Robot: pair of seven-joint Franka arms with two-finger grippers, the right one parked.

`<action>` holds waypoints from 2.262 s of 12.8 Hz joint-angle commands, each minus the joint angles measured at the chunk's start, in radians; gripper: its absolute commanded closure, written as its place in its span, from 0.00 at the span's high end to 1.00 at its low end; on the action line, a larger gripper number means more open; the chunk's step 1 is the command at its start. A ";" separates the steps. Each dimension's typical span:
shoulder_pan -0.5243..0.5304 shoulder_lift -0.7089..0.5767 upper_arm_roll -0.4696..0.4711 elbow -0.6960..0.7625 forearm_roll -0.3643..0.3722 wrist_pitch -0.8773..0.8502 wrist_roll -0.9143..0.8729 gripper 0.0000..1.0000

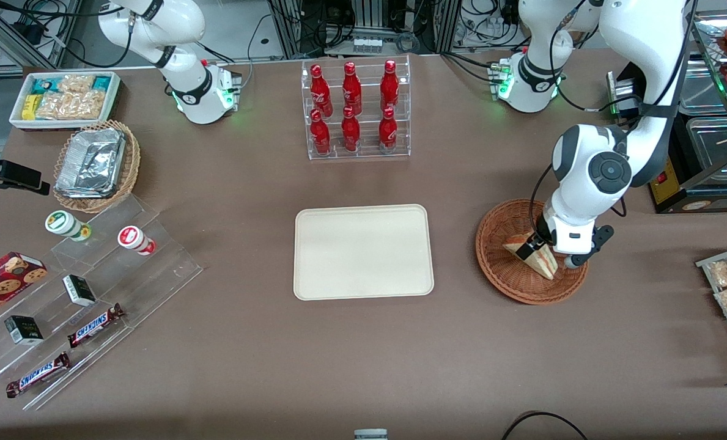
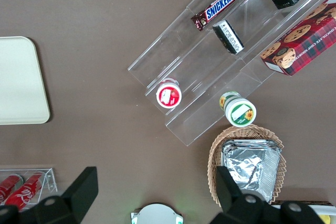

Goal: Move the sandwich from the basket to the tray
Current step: 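Close the left gripper on the wrapped sandwich, then lift the sandwich and carry it over the cream tray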

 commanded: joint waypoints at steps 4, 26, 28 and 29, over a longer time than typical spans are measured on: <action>-0.007 -0.031 0.007 -0.042 0.004 -0.014 -0.052 1.00; -0.062 0.012 0.002 0.266 0.082 -0.363 -0.021 0.00; -0.123 0.010 0.002 0.331 0.084 -0.408 -0.007 0.00; -0.161 0.009 0.000 0.357 0.085 -0.410 0.019 0.00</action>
